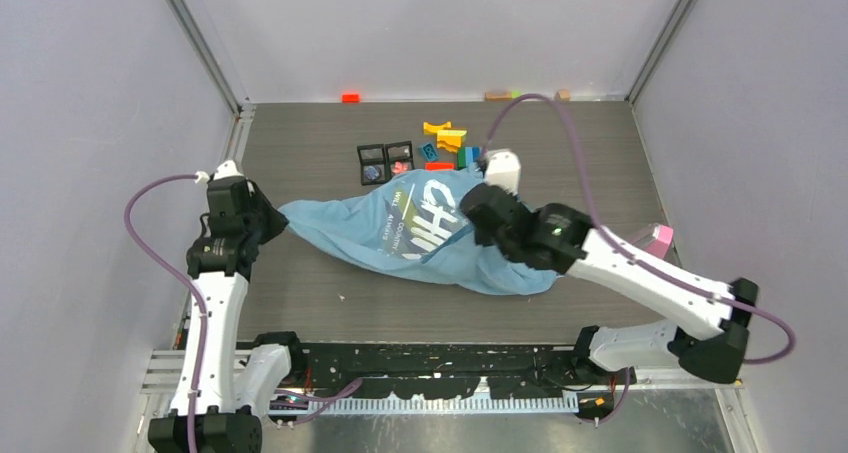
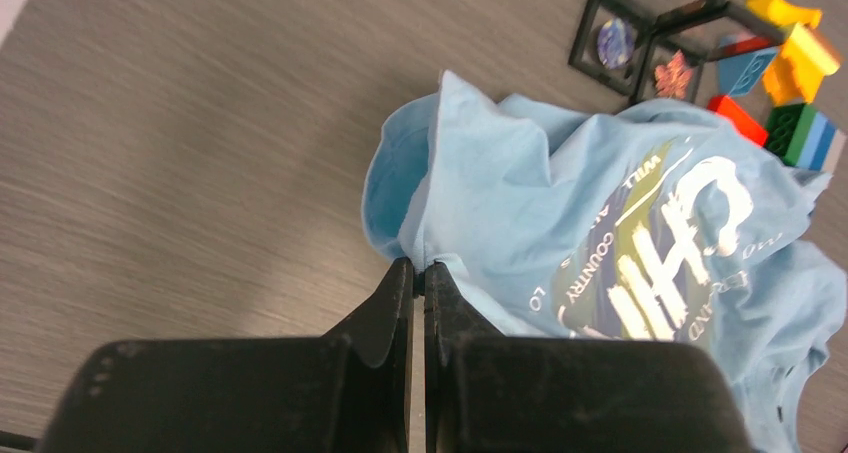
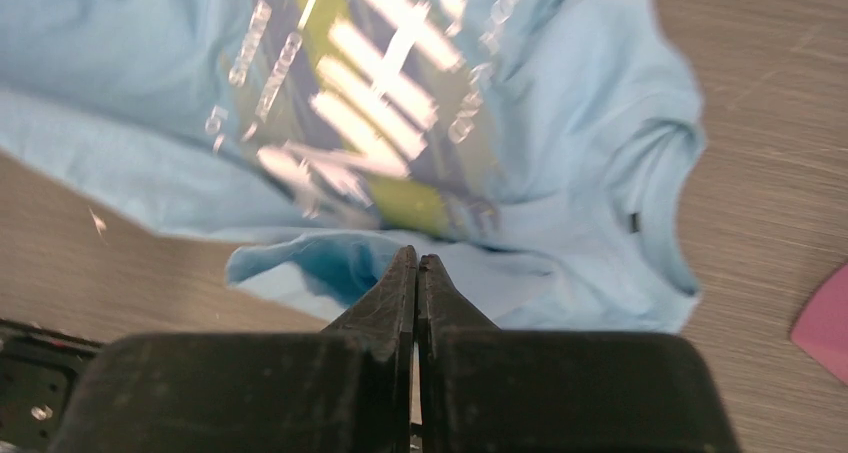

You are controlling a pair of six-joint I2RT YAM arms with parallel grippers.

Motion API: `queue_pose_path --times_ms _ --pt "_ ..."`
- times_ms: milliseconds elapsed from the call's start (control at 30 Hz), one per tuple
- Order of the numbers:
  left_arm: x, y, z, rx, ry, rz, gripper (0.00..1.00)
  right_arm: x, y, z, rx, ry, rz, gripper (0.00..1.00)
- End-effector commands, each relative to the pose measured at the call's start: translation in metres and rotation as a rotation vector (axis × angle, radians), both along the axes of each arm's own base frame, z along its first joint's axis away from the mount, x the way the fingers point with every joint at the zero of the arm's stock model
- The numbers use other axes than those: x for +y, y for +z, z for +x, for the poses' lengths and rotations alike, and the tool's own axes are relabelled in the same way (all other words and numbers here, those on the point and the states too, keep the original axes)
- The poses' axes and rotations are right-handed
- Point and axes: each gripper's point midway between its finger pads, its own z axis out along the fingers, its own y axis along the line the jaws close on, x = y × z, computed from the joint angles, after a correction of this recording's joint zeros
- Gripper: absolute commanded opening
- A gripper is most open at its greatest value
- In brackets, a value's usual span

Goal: Pin the brooch onto the clothing

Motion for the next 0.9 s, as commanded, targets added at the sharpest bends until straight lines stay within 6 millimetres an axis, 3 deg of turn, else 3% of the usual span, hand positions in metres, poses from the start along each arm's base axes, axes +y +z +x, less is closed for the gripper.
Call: queue_pose_path --times_ms 0,133,167,200,233,267,300,333,367,400,433,567,700,767,867 --pt "0.004 0.044 0.017 -0.087 -0.018 0.039 0.00 -0.068 0.042 0.034 -0.073 -0.140 0.007 0.00" --pt "0.001 0.088 0.035 -0.142 -0.045 0.032 0.00 -0.110 0.090 0.070 -0.169 -0.247 0.033 0.00" --pt "-0.004 0.106 0.040 -0.173 -0.070 0.017 0.00 -0.113 0.121 0.075 -0.222 -0.261 0.083 0.00" --pt "-0.006 0.124 0.043 -0.206 -0.074 0.013 0.00 -0.121 0.133 0.083 -0.242 -0.282 0.089 0.00" --pt "-0.007 0.144 0.046 -0.244 -0.079 0.010 0.00 -0.127 0.179 0.083 -0.327 -0.295 0.162 0.00" --pt "-0.009 0.168 0.048 -0.290 -0.088 0.010 0.00 -0.130 0.194 0.086 -0.355 -0.298 0.167 0.00" --pt "-0.012 0.200 0.046 -0.357 -0.100 0.009 0.00 -0.135 0.232 0.081 -0.431 -0.299 0.221 0.00" --pt "-0.015 0.223 0.044 -0.404 -0.114 0.007 0.00 -0.137 0.250 0.081 -0.465 -0.289 0.228 0.00" --pt "-0.017 0.248 0.039 -0.458 -0.127 0.007 0.00 -0.144 0.290 0.068 -0.546 -0.285 0.288 0.00" --pt "-0.021 0.268 0.034 -0.500 -0.141 0.006 0.00 -0.144 0.305 0.065 -0.575 -0.260 0.296 0.00" --pt "-0.023 0.291 0.026 -0.548 -0.154 0.007 0.00 -0.153 0.338 0.049 -0.651 -0.251 0.351 0.00" --pt "-0.036 0.363 -0.011 -0.702 -0.213 0.019 0.00 -0.159 0.413 -0.006 -0.867 -0.075 0.476 0.00" --pt "-0.047 0.414 -0.055 -0.854 -0.256 0.034 0.00 -0.169 0.461 -0.076 -1.060 0.108 0.588 0.00" --pt "-0.050 0.431 -0.074 -0.923 -0.264 0.044 0.00 -0.178 0.473 -0.097 -1.116 0.124 0.620 0.00" --pt "-0.052 0.442 -0.092 -0.980 -0.268 0.049 0.00 -0.187 0.480 -0.112 -1.157 0.132 0.639 0.00"
